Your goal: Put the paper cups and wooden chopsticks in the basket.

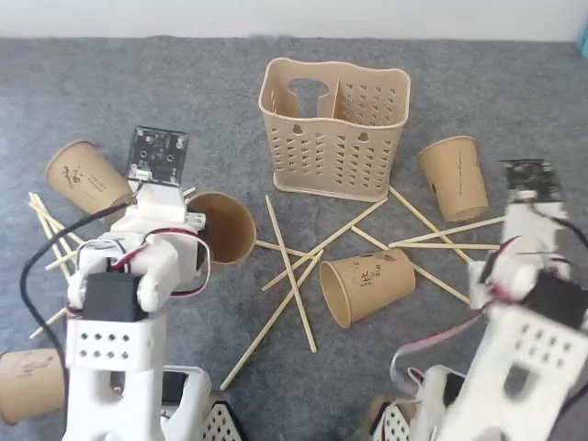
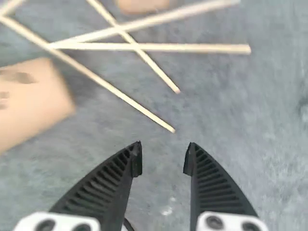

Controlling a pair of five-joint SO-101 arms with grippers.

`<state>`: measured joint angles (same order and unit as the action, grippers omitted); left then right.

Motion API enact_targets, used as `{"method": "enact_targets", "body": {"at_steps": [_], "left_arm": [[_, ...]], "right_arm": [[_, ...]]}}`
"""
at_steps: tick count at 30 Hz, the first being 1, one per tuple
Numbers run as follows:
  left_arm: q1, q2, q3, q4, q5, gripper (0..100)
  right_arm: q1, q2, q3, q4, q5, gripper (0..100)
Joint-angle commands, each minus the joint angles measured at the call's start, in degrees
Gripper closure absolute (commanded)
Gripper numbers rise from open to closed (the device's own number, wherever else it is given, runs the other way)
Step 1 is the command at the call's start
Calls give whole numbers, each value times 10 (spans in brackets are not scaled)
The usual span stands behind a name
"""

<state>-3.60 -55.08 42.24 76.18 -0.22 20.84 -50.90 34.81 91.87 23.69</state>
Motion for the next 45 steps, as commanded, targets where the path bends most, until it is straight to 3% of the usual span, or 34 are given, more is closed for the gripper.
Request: {"method": "enact_targets", "body": {"at_steps": [1, 9, 18, 22, 27, 45], "left_arm": [[-36, -10, -51, 28, 10, 988], [-208, -10, -49, -15, 10, 988], [-347, -7, -39, -15, 10, 988], [-412, -9, -36, -25, 10, 988], [-463, -9, 11, -85, 10, 987], [-469, -9, 135, -197, 7, 987]], "right_arm": [[-122, -131, -33, 44, -47, 841], [-400, -220, -32, 80, -79, 841], [-507, -42, -40, 46, -82, 836], [-540, 22, -40, -13, -98, 828], [-570, 89, -38, -62, -126, 738], [-542, 276, -37, -176, -98, 738]]}}
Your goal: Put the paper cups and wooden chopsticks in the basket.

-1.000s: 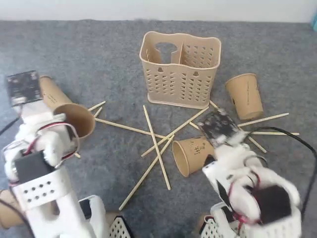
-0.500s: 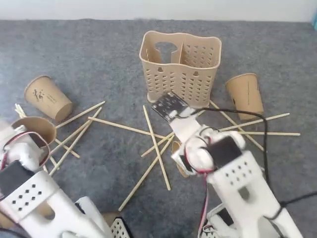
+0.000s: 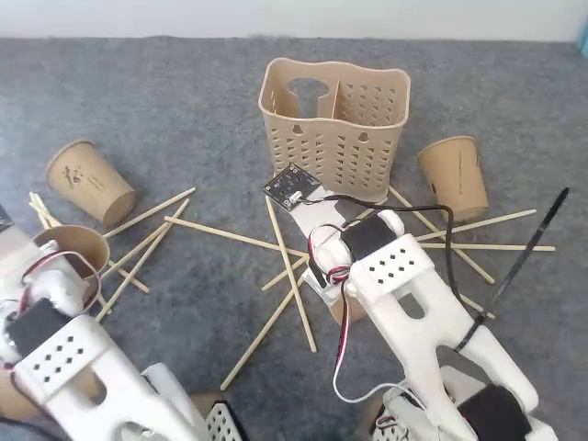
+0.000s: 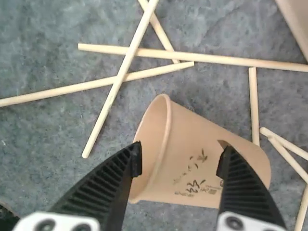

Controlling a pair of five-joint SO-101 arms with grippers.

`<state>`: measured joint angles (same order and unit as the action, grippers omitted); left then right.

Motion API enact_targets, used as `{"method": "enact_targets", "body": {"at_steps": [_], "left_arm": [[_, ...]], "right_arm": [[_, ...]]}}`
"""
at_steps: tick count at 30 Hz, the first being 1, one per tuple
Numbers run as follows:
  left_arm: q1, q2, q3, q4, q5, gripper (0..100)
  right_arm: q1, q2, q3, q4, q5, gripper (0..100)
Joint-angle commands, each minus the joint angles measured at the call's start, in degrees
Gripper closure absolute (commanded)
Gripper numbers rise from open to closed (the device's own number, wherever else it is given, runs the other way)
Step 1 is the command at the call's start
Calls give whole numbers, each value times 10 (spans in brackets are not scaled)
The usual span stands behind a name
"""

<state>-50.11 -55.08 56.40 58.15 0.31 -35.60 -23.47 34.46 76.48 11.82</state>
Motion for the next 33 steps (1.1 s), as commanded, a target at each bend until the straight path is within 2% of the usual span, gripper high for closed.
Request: {"method": "enact_targets", "body": {"at_steps": [1, 7, 12, 17, 24, 28, 33], "left_arm": [[-4, -9, -7, -17, 2, 987], [-14, -9, -7, -16, 1, 987], [-20, -9, -7, -16, 1, 987], [-19, -9, -10, -13, 1, 987], [-16, -10, -16, -11, 3, 987], [-10, -10, -62, 37, 5, 987], [48, -10, -160, 137, 9, 987]], "right_arm": [[32, 2, -33, -33, 26, 738], [124, 2, -8, -76, 86, 757], [195, -4, 0, -76, 133, 879], [257, -39, -2, -60, 135, 992], [349, -177, 0, -11, 182, 991], [406, -247, 0, 18, 203, 991], [472, -314, 1, 56, 200, 991]]}}
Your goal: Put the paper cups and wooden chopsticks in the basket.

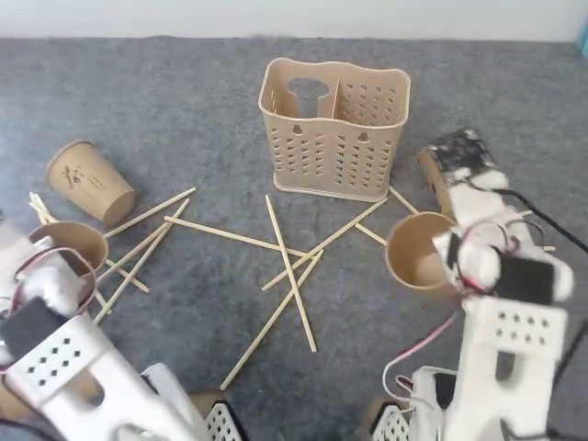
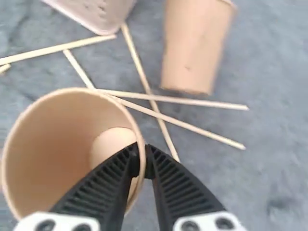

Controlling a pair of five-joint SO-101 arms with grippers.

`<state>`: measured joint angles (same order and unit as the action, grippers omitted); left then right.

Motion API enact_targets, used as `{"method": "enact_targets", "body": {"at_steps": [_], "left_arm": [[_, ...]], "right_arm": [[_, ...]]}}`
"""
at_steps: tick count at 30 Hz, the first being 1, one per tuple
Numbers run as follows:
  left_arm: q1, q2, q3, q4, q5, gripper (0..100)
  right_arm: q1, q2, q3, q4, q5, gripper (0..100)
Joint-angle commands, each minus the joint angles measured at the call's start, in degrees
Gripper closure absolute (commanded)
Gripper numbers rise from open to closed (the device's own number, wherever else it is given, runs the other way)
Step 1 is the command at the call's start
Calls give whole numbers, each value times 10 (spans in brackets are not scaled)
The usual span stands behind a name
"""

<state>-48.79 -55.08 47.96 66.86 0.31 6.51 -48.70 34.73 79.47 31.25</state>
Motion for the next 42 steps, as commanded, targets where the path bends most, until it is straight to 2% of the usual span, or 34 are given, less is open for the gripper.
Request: {"method": "enact_targets", "body": {"at_steps": [1, 6, 10, 16, 21, 32, 42], "left_arm": [[48, -10, -97, 71, 18, 987], [133, -7, -220, 161, 55, 987], [235, -4, -312, 199, 98, 987], [413, 8, -405, 164, 178, 985], [518, 118, -524, 156, 215, 986], [656, 445, -851, 161, 238, 987], [681, 711, -1107, 161, 278, 986]], "right_arm": [[68, -73, -2, 31, 4, 991], [149, -131, 29, 33, -33, 991], [161, -184, 63, 33, -69, 991], [161, -291, 126, 20, -97, 991], [163, -336, 151, 0, -100, 991], [223, -338, 154, -74, -156, 991], [262, -338, 151, -91, -156, 991]]}}
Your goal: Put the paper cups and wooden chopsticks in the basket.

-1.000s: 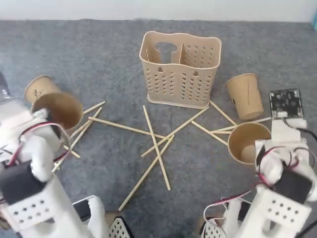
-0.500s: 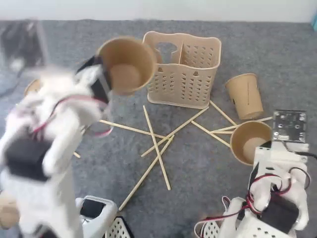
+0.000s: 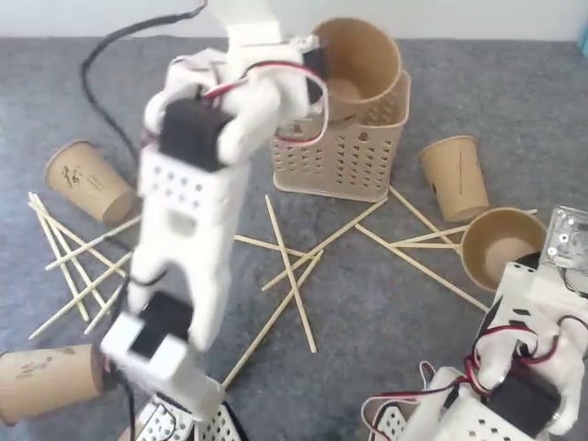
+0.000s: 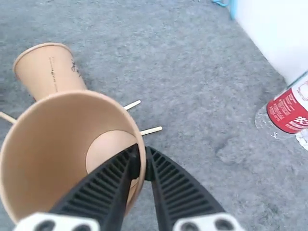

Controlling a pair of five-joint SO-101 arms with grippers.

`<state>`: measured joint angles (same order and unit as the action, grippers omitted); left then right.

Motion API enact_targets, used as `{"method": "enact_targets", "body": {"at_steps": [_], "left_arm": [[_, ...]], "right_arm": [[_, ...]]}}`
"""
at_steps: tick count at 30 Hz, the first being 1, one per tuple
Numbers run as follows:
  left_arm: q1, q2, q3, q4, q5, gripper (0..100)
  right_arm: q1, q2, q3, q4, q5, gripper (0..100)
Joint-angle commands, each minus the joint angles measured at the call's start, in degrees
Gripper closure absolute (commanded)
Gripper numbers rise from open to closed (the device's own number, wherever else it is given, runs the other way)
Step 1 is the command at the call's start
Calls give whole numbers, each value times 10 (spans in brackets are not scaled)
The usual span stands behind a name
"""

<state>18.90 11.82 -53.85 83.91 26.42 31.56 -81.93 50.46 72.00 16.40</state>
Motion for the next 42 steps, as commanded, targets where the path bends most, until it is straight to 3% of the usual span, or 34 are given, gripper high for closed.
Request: {"method": "enact_targets", "body": {"at_steps": [1, 8, 17, 21, 24, 34, 39, 42], "left_arm": [[4, 62, -114, -10, 27, 986], [21, 177, -262, -6, 62, 986], [22, 249, -289, 24, 64, 981], [18, 251, -289, 35, 65, 854], [18, 233, -290, 57, 84, 767], [-40, 111, -286, 169, 86, 769], [-116, 33, -225, 169, 84, 769], [-146, -31, -161, 169, 46, 769]], "right_arm": [[11, -6, -4, -16, -7, 991], [9, -6, -3, -16, -21, 991], [10, -6, -3, -15, -23, 991], [9, -6, -3, -15, -23, 991], [9, -6, -3, -15, -24, 991], [4, -5, -18, -30, -57, 991], [-47, 16, -99, 26, -68, 991], [-64, 61, -172, 59, -81, 991]]}}
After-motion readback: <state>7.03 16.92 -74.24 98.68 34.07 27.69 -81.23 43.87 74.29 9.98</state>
